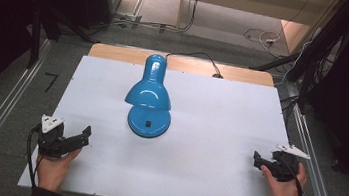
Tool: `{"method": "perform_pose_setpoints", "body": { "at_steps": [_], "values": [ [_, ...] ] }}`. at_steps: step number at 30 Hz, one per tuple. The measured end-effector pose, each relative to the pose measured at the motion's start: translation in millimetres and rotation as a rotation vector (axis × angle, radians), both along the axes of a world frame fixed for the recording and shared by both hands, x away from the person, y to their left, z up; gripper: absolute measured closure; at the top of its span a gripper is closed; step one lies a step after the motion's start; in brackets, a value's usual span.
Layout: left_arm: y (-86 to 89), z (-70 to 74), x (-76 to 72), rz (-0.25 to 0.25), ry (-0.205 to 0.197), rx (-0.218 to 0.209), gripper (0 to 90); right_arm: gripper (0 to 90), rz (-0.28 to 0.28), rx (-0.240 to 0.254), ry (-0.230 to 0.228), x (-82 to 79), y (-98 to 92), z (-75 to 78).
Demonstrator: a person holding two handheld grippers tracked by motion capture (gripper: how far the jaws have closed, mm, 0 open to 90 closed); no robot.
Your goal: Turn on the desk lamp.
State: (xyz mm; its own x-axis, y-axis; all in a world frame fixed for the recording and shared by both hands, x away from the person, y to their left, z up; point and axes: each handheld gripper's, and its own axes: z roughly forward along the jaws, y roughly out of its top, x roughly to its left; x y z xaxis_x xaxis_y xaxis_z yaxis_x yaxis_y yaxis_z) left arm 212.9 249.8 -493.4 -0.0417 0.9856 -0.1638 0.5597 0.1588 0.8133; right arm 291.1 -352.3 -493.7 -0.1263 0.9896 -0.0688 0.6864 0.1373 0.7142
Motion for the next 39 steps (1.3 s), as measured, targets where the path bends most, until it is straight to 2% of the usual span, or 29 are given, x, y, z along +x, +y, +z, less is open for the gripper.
{"method": "perform_pose_setpoints", "body": {
  "at_steps": [1, 2, 3, 6, 9, 11, 14, 16, 20, 22, 23, 26, 31, 39],
  "values": [
    [0.2, -0.3, 0.3, 0.000, -0.001, 0.000, 9.8, 9.5, 0.000, 0.000, 0.000, 0.0, 0.0, 0.0],
    [-0.1, -0.9, 0.9, -0.002, 0.003, 0.000, 9.8, 9.5, 0.015, 0.018, -0.026, -3.5, 0.4, 6.1],
    [-0.1, -0.9, 0.9, -0.002, 0.003, 0.000, 9.8, 9.5, 0.016, 0.025, -0.030, -4.8, 0.4, 7.5],
    [-1.5, -0.9, 1.1, -0.001, 0.002, 0.003, 9.8, 9.6, 0.021, 0.028, -0.028, -6.3, -0.7, 7.4],
    [-2.8, -0.7, 1.5, -0.004, 0.005, 0.005, 9.8, 9.6, 0.038, 0.064, -0.010, -6.6, -3.3, 5.9],
    [-3.9, -0.7, 2.0, -0.006, 0.004, 0.005, 9.8, 9.6, 0.042, 0.076, -0.015, -7.8, -3.1, 7.3],
    [-7.5, -1.4, 4.5, -0.035, 0.019, -0.002, 8.9, 9.6, 0.045, 0.073, -0.026, -8.4, -2.7, 8.6],
    [-9.2, -1.1, 5.5, -0.043, 0.025, -0.001, 5.0, 9.6, 0.044, 0.074, -0.017, -8.4, -2.5, 8.1],
    [-14.5, 2.6, 5.6, -0.071, -0.002, -0.010, 4.9, 9.6, 0.041, 0.072, -0.008, -7.7, -2.1, 6.7],
    [-18.2, 4.0, 6.3, -0.076, -0.016, 0.006, 4.6, 9.7, 0.045, 0.076, -0.004, -7.5, -2.1, 6.4],
    [-18.2, 4.0, 6.3, -0.076, -0.016, 0.006, 3.7, 9.7, 0.044, 0.073, -0.005, -7.4, -2.2, 6.2],
    [-22.4, 4.5, 7.7, -0.080, -0.004, 0.043, 3.3, 9.8, 0.045, 0.073, -0.003, -7.8, -3.5, 6.4],
    [-24.6, 5.7, 9.2, -0.082, -0.016, 0.025, 3.8, 10.0, 0.040, 0.074, 0.001, -7.8, -3.6, 6.3],
    [-28.0, 5.3, 14.0, -0.086, -0.013, 0.025, 4.3, 10.8, 0.044, 0.072, 0.002, -8.3, -3.1, 6.5]
  ]
}}
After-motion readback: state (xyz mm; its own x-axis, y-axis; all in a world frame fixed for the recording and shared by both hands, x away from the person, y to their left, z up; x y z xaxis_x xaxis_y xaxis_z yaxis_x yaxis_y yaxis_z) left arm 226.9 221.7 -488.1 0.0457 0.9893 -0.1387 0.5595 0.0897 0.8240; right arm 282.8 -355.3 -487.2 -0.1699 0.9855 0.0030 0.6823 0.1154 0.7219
